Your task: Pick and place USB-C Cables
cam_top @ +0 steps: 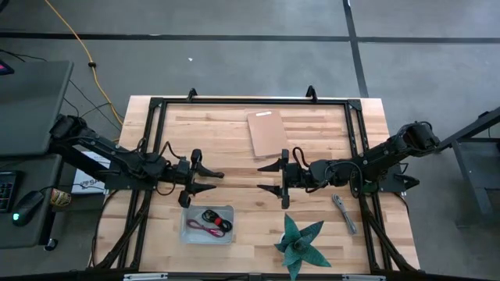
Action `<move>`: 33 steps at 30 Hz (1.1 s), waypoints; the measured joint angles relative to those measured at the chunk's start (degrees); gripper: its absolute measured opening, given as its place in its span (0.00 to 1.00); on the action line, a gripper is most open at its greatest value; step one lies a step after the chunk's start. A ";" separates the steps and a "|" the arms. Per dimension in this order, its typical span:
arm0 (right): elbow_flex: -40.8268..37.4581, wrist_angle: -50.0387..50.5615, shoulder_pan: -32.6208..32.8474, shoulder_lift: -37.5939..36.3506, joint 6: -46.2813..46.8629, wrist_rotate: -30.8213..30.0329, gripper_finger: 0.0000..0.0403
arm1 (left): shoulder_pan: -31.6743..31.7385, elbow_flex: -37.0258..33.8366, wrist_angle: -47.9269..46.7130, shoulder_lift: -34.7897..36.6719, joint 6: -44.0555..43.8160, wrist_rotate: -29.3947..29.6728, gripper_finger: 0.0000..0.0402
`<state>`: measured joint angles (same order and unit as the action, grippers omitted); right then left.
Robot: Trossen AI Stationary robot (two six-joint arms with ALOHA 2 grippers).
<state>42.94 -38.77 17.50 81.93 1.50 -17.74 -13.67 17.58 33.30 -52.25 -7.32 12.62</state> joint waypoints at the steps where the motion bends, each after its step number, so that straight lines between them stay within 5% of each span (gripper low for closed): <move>1: 0.00 -0.02 0.00 0.00 0.02 0.00 0.59 | 0.00 0.00 0.00 0.00 -0.02 0.00 0.39; 13: 0.00 -0.02 -0.01 0.00 0.00 0.04 0.59 | 0.00 0.02 -1.23 -0.02 -1.16 -0.02 0.39; 22: 0.00 -0.04 0.00 0.00 0.00 0.22 0.59 | -0.04 0.26 -3.13 -2.87 -13.75 3.96 0.39; 29: 0.00 -0.52 -0.77 0.00 0.09 0.20 0.59 | 1.99 12.28 -36.36 -13.20 -21.76 15.12 0.39; 33: 0.00 -0.36 -1.04 0.00 1.53 0.19 0.59 | 4.34 16.72 -47.26 -21.57 -24.20 15.43 0.39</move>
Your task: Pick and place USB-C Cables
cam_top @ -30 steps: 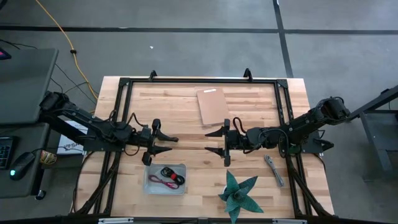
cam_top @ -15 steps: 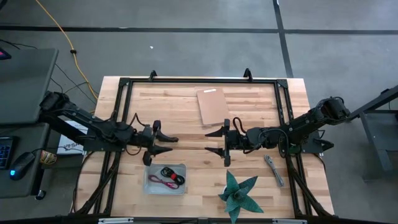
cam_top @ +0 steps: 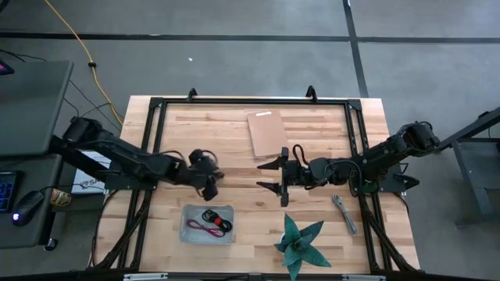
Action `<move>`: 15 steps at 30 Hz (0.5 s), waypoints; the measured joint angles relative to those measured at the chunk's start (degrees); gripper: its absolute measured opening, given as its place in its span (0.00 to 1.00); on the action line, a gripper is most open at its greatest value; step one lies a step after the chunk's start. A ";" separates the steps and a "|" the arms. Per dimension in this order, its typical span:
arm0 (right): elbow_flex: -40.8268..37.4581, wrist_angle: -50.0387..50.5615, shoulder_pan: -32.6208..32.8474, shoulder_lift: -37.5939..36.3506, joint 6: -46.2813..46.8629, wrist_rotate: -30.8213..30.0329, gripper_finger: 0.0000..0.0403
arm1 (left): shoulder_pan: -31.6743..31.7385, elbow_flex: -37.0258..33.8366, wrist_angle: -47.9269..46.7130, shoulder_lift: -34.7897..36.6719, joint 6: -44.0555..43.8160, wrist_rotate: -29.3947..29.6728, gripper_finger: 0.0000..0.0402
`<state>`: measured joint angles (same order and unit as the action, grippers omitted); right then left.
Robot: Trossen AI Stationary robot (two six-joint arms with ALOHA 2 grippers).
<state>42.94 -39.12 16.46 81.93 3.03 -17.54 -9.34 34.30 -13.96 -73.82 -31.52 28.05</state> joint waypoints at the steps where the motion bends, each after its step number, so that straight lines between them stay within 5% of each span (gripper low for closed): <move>1: 0.00 0.15 -0.01 0.00 0.02 -0.02 0.59 | 0.67 0.42 -1.45 -1.85 -0.03 -0.60 0.39; 15: -0.02 0.79 0.01 0.00 -0.02 -0.02 0.59 | 6.71 1.22 -9.01 -8.44 2.24 -5.68 0.39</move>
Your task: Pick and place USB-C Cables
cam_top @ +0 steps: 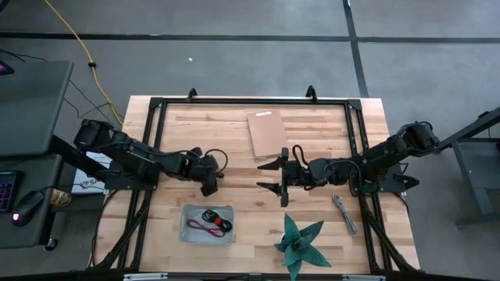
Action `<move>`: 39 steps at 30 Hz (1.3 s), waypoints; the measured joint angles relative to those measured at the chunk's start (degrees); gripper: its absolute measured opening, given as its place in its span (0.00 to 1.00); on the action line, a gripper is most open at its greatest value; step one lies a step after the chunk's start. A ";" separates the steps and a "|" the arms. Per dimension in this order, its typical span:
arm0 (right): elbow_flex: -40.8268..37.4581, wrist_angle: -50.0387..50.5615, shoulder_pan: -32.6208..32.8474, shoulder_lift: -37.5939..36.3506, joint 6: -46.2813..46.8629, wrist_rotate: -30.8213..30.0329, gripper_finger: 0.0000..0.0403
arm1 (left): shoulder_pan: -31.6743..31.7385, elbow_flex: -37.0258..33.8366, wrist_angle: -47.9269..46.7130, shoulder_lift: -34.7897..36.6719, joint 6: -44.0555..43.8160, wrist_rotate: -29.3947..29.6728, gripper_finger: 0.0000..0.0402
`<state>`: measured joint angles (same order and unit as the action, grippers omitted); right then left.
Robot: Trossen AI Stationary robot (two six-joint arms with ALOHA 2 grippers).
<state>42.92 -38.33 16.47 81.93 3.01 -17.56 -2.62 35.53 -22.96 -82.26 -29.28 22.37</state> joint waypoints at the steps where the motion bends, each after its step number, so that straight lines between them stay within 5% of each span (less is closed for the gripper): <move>1: 0.00 -0.01 0.00 0.00 -0.01 0.00 0.59 | 0.32 0.00 0.03 0.00 0.67 -0.58 0.39; 17: 0.00 0.05 0.00 0.00 0.01 -0.02 0.59 | 3.84 -0.05 0.62 -3.05 3.12 -10.62 0.39; 33: 0.00 0.12 0.00 0.00 1.09 -0.04 0.59 | 4.40 0.04 0.34 -3.61 4.89 -7.81 0.39; 39: 0.00 0.12 0.00 0.00 1.06 -0.04 0.59 | 4.40 0.03 -0.10 -3.63 4.88 -7.43 0.27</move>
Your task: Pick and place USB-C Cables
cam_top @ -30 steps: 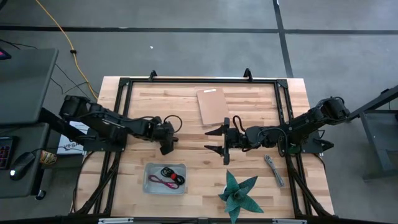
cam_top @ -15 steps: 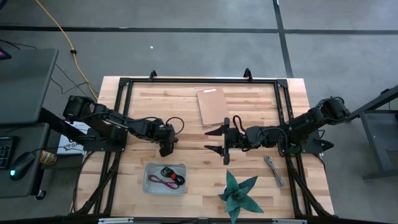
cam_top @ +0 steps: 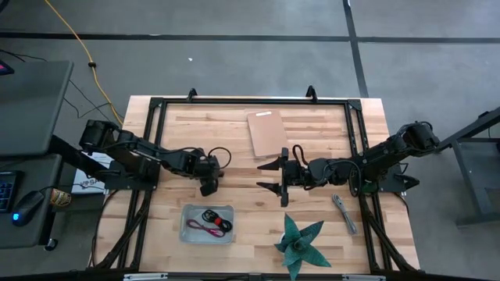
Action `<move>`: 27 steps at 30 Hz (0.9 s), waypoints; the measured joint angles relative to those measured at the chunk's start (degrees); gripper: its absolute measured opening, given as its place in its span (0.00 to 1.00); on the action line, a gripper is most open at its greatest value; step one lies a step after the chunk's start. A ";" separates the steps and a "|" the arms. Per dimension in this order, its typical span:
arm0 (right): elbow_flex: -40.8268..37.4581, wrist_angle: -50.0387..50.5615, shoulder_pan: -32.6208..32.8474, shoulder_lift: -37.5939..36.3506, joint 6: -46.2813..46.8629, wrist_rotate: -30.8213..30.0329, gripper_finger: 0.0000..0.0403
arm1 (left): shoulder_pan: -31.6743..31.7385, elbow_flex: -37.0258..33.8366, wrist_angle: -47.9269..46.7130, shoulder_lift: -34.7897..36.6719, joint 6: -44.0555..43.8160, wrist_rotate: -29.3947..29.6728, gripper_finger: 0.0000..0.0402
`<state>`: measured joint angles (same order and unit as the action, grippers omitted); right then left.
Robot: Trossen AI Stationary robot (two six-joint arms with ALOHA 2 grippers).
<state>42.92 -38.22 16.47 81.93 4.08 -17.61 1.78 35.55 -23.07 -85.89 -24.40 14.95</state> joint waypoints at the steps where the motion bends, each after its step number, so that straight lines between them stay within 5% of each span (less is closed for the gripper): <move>1: 0.00 0.00 0.00 0.00 0.02 0.00 0.59 | 0.00 -0.02 -0.05 0.00 0.00 0.28 0.23; 7: 0.00 0.00 0.00 0.00 0.00 0.00 0.59 | 0.18 -0.07 -0.35 -0.04 0.61 2.24 0.03; 18: 0.00 0.00 0.01 0.00 -0.44 0.00 0.59 | 0.57 -0.31 -0.23 0.89 1.09 6.90 0.01; 27: 0.00 0.72 0.02 0.00 -0.60 -0.15 0.59 | -6.25 -0.25 8.89 14.90 4.93 17.19 0.00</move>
<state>42.92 -37.49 16.49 81.93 3.48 -17.76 -4.47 35.31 -14.17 -70.99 -19.47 32.14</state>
